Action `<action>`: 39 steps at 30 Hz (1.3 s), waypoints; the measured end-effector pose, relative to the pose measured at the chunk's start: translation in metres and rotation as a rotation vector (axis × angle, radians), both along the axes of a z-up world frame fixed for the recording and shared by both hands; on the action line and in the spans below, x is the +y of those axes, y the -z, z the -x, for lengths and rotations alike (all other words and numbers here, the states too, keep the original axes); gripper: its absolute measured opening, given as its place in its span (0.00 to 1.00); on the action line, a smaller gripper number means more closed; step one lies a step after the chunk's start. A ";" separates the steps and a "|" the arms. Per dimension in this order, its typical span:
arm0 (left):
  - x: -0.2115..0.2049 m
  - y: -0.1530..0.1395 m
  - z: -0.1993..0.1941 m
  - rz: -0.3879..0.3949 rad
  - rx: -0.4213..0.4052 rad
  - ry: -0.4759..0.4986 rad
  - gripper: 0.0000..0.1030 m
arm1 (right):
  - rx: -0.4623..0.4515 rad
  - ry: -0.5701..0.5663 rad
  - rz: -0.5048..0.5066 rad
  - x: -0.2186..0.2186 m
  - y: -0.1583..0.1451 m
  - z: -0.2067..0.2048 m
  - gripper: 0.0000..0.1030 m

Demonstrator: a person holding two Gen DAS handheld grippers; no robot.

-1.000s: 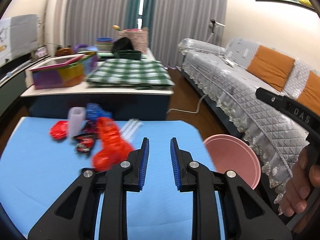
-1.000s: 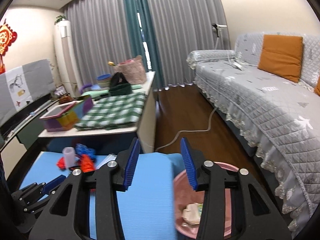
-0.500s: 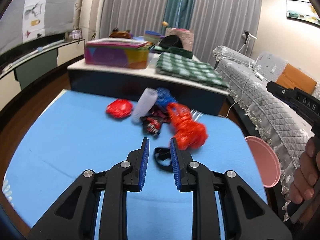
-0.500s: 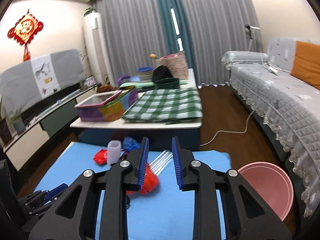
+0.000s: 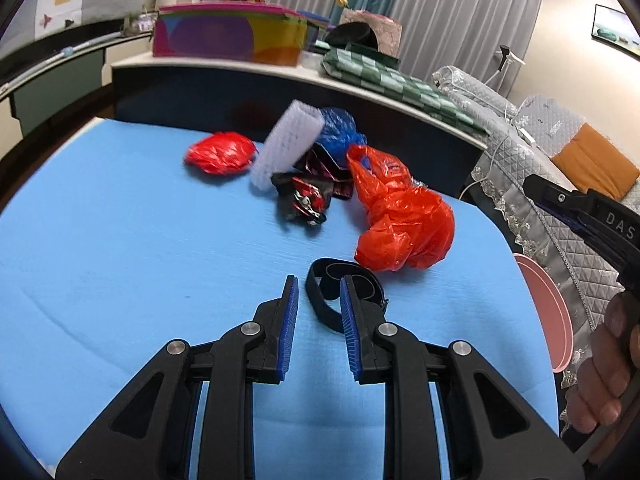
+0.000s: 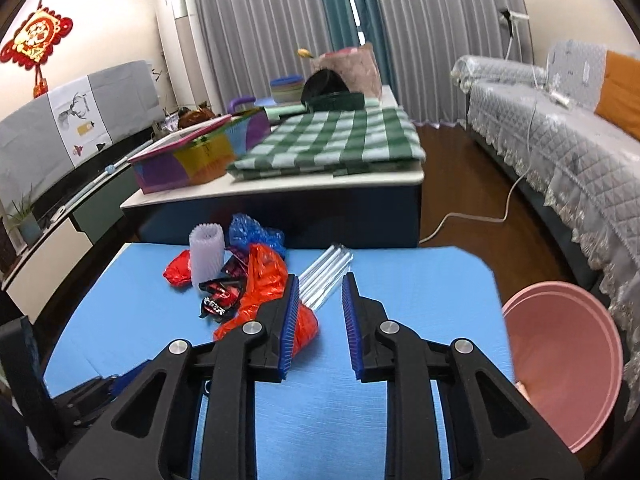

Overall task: Collect trash
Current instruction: 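Return both open tools to the table toward the black strap and red bag, then grasp the black strap with the left tool while the right tool grasps the red bag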

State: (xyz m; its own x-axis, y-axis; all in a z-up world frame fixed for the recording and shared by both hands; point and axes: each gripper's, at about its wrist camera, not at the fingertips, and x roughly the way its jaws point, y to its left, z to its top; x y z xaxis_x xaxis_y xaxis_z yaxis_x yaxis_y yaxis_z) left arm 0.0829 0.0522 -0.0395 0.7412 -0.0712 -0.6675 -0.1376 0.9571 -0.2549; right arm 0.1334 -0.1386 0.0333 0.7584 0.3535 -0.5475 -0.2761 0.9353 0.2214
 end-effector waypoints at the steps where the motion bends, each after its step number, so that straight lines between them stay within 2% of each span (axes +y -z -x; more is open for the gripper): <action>1: 0.000 0.003 -0.004 0.007 0.007 -0.002 0.21 | 0.004 -0.003 -0.001 0.000 0.002 -0.002 0.24; 5: 0.002 0.015 -0.015 0.031 0.038 -0.016 0.21 | 0.038 -0.046 -0.029 0.007 0.015 -0.012 0.24; 10: 0.002 0.021 -0.023 0.038 0.058 -0.024 0.21 | 0.062 -0.099 -0.040 0.023 0.026 -0.021 0.38; 14: 0.002 0.023 -0.026 0.042 0.066 -0.024 0.21 | 0.087 -0.124 -0.046 0.033 0.035 -0.027 0.43; 22: 0.004 0.027 -0.028 0.053 0.075 -0.019 0.20 | 0.118 -0.172 -0.036 0.050 0.050 -0.030 0.46; 25: 0.004 0.027 -0.030 0.055 0.079 -0.013 0.14 | 0.120 -0.183 -0.022 0.057 0.053 -0.029 0.46; 27: 0.003 0.028 -0.029 0.056 0.080 -0.011 0.11 | 0.116 -0.186 -0.011 0.059 0.053 -0.028 0.44; 30: 0.003 0.026 -0.029 0.055 0.080 -0.010 0.05 | 0.113 -0.192 -0.006 0.060 0.052 -0.027 0.32; 31: 0.004 0.025 -0.027 0.053 0.079 -0.011 0.04 | 0.109 -0.192 0.000 0.061 0.052 -0.026 0.26; 32: 0.004 0.024 -0.027 0.053 0.077 -0.012 0.03 | 0.100 -0.190 0.010 0.061 0.050 -0.024 0.16; 33: 0.003 0.023 -0.027 0.052 0.076 -0.012 0.03 | 0.094 -0.186 0.020 0.061 0.048 -0.023 0.09; 39: -0.002 0.012 -0.023 0.034 0.056 -0.008 0.02 | 0.087 -0.166 0.018 0.052 0.040 -0.018 0.04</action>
State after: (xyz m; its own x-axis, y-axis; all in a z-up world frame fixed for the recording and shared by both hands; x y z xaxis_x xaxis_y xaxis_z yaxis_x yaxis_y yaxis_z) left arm 0.1058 0.0505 -0.0519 0.7036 -0.0887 -0.7050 -0.1606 0.9467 -0.2794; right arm 0.1518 -0.0864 -0.0068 0.6399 0.4598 -0.6158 -0.4076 0.8823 0.2353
